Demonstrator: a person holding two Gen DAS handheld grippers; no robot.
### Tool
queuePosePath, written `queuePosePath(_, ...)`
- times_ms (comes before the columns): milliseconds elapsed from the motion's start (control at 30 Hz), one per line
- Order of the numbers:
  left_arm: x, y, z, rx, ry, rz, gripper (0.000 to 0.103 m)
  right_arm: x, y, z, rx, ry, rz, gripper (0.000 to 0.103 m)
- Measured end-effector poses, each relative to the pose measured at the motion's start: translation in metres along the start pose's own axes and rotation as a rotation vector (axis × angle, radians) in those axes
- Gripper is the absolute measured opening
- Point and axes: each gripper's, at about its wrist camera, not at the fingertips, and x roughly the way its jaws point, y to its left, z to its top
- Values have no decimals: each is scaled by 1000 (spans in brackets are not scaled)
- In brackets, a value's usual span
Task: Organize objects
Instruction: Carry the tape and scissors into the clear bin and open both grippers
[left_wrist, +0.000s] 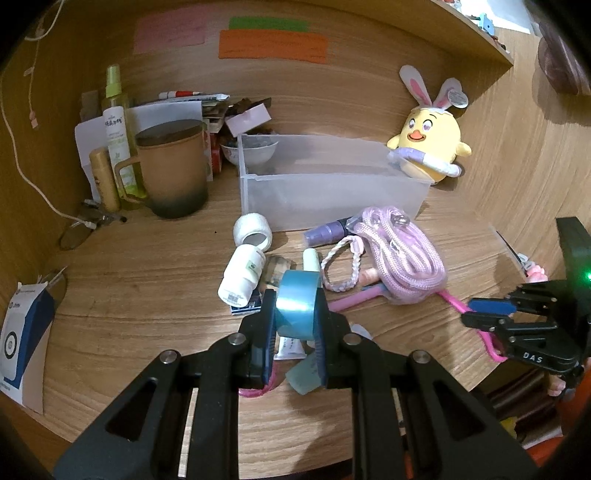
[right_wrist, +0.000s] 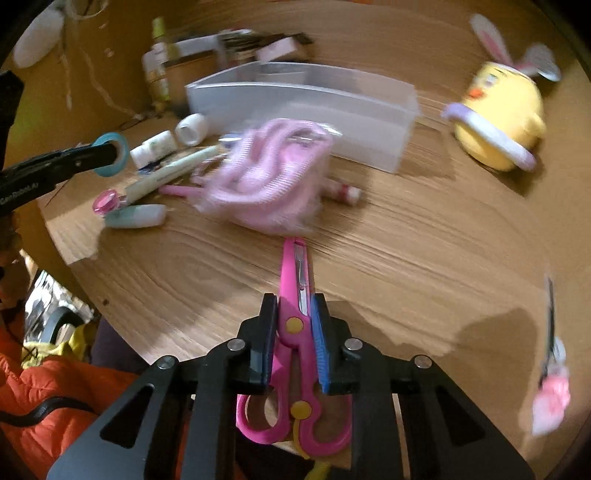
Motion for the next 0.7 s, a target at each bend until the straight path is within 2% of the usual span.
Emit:
queuePosePath(167,2,-3,13,7,-17,16,18,-17,-32,-2,106,-50,-75,17)
queuePosePath(300,4,-3,26,7,-40,24,18,-36,-55,14,174,-151,-112,17)
queuePosePath(533,8,-4,57,10,-80,41,18,-52,-53,53,162,-297,-122,16)
queuePosePath(700,7,-3,75,24,-105,71,18,-57,-45,89,143,-373,-94,16)
